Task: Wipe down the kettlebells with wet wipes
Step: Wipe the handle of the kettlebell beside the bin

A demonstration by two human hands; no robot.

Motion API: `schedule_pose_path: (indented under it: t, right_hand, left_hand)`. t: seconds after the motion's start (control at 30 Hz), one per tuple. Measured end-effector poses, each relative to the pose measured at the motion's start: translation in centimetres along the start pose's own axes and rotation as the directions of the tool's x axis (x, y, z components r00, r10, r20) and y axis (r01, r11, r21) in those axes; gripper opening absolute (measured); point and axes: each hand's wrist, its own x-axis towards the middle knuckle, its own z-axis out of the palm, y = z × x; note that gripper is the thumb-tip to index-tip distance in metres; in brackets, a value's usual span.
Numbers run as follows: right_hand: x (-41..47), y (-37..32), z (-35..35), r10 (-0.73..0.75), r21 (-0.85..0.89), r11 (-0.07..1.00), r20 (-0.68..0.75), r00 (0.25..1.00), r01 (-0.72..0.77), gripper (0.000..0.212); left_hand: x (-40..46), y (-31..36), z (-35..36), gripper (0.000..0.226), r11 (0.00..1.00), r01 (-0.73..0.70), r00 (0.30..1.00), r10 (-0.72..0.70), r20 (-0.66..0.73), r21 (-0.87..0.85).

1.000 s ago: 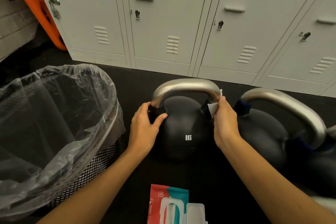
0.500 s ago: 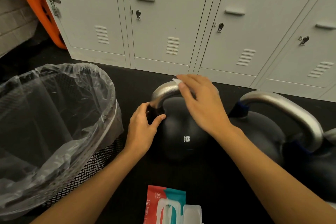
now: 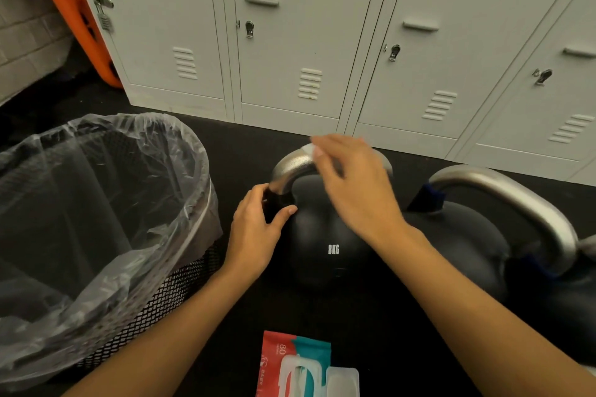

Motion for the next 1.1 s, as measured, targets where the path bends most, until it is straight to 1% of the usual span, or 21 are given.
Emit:
schedule_pose_path:
  t: [0.07, 0.13, 0.2, 0.27, 0.33, 0.37, 0.43, 0.5, 0.57, 0.6, 0.63, 0.67, 0.73, 0.77, 0.83, 0.87, 0.9, 0.93, 1.0, 1.07, 1.1]
  right_hand:
    - [-0.3, 0.0, 1.1, -0.12, -0.096, 0.987, 0.073, 0.99, 0.126, 0.033]
    - [-0.9, 0.6, 1.4, -0.219, -0.202, 0.951, 0.09, 0.972, 0.233, 0.039]
    - [-1.7, 1.8, 1.2, -0.231, -0.242, 0.942, 0.039, 0.972, 0.234, 0.049]
    - [-2.4, 2.6, 0.7, -0.123, -0.12, 0.986, -0.058, 0.991, 0.115, 0.051]
    - [-3.0, 2.9, 0.1, 0.101, 0.123, 0.989, -0.164, 0.981, -0.082, 0.045]
    - [-3.2, 2.9, -0.1, 0.238, 0.257, 0.949, -0.197, 0.951, -0.184, 0.041]
    - [-3.2, 3.1, -0.1, 0.526, 0.51, 0.773, -0.184, 0.83, -0.377, 0.035]
    - [-2.7, 3.8, -0.1, 0.753, 0.731, 0.472, -0.043, 0.657, -0.494, 0.031]
    - [-2.5, 4.3, -0.5, 0.832, 0.85, 0.141, 0.176, 0.526, -0.508, 0.033]
    - [-2.4, 4.5, -0.6, 0.832, 0.865, 0.05, 0.24, 0.5, -0.499, 0.035]
    - [-2.4, 4.5, -0.7, 0.824, 0.862, 0.029, 0.265, 0.5, -0.505, 0.039]
    - [-2.3, 4.4, -0.8, 0.821, 0.853, 0.057, 0.256, 0.511, -0.519, 0.042]
    - [-1.9, 4.0, -0.9, 0.811, 0.8, 0.237, 0.149, 0.566, -0.551, 0.043]
    - [-1.6, 3.5, -1.1, 0.777, 0.744, 0.376, 0.071, 0.625, -0.552, 0.038]
    - [-0.9, 2.5, -1.7, 0.605, 0.557, 0.675, -0.041, 0.795, -0.485, 0.027]
    - [-0.4, 2.1, -1.8, 0.494, 0.443, 0.788, -0.039, 0.869, -0.428, 0.024]
    - [0.1, 1.8, -2.0, 0.402, 0.346, 0.86, -0.007, 0.916, -0.375, 0.022]
    - [0.7, 1.8, -2.1, 0.357, 0.278, 0.894, 0.034, 0.933, -0.352, 0.022]
    - [1.9, 2.1, -2.7, 0.393, 0.224, 0.887, 0.093, 0.915, -0.404, 0.024]
    - [2.4, 2.6, -3.7, 0.542, 0.254, 0.789, 0.142, 0.828, -0.56, 0.026]
    - [2.2, 3.1, -4.0, 0.628, 0.306, 0.698, 0.175, 0.759, -0.648, 0.024]
  left_hand:
    - [0.0, 0.0, 0.0, 0.039, 1.0, -0.008, 1.0, 0.008, 0.007, 0.002]
    - [0.0, 0.1, 0.0, 0.039, 1.0, -0.01, 1.0, 0.01, 0.01, 0.002]
    - [-0.1, 0.2, -0.1, 0.038, 1.0, -0.012, 1.0, 0.012, 0.006, -0.001]
    - [0.0, 0.2, -0.1, 0.037, 1.0, -0.01, 1.0, 0.01, 0.005, 0.001]
    - [-0.1, 0.2, 0.0, 0.037, 1.0, -0.005, 1.0, 0.005, 0.008, 0.007]
    - [-0.1, 0.1, 0.0, 0.037, 1.0, -0.006, 1.0, 0.006, 0.005, 0.007]
    - [-0.1, 0.0, 0.0, 0.037, 1.0, -0.01, 1.0, 0.01, -0.004, 0.004]
    - [-0.1, 0.0, 0.1, 0.037, 1.0, -0.007, 1.0, 0.007, -0.004, 0.003]
    - [-0.1, 0.0, 0.1, 0.037, 1.0, 0.001, 1.0, -0.001, 0.0, 0.003]
    - [-0.1, 0.0, 0.1, 0.037, 1.0, 0.001, 1.0, -0.001, 0.0, 0.003]
    - [-0.1, 0.0, 0.1, 0.037, 1.0, 0.0, 1.0, 0.0, -0.001, 0.002]
    - [-0.1, -0.1, 0.1, 0.038, 1.0, -0.002, 1.0, 0.002, -0.001, 0.0]
    - [-0.1, -0.2, 0.1, 0.038, 1.0, -0.003, 1.0, 0.003, 0.001, -0.004]
    - [-0.1, -0.2, 0.1, 0.038, 1.0, -0.001, 1.0, 0.001, 0.004, -0.005]
    - [-0.1, -0.1, 0.1, 0.038, 1.0, 0.003, 1.0, -0.003, 0.012, -0.005]
    - [-0.1, -0.1, 0.1, 0.039, 1.0, 0.005, 1.0, -0.005, 0.016, -0.006]
    - [-0.1, 0.0, 0.1, 0.04, 1.0, 0.006, 1.0, -0.006, 0.019, -0.008]
    - [-0.1, 0.0, 0.1, 0.041, 1.0, 0.008, 1.0, -0.008, 0.02, -0.008]
    - [-0.1, 0.1, 0.0, 0.041, 1.0, 0.008, 1.0, -0.008, 0.021, -0.004]
    - [-0.1, 0.2, -0.1, 0.04, 1.0, 0.008, 1.0, -0.009, 0.019, 0.007]
    - [-0.1, 0.3, -0.1, 0.04, 1.0, 0.011, 1.0, -0.011, 0.019, 0.011]
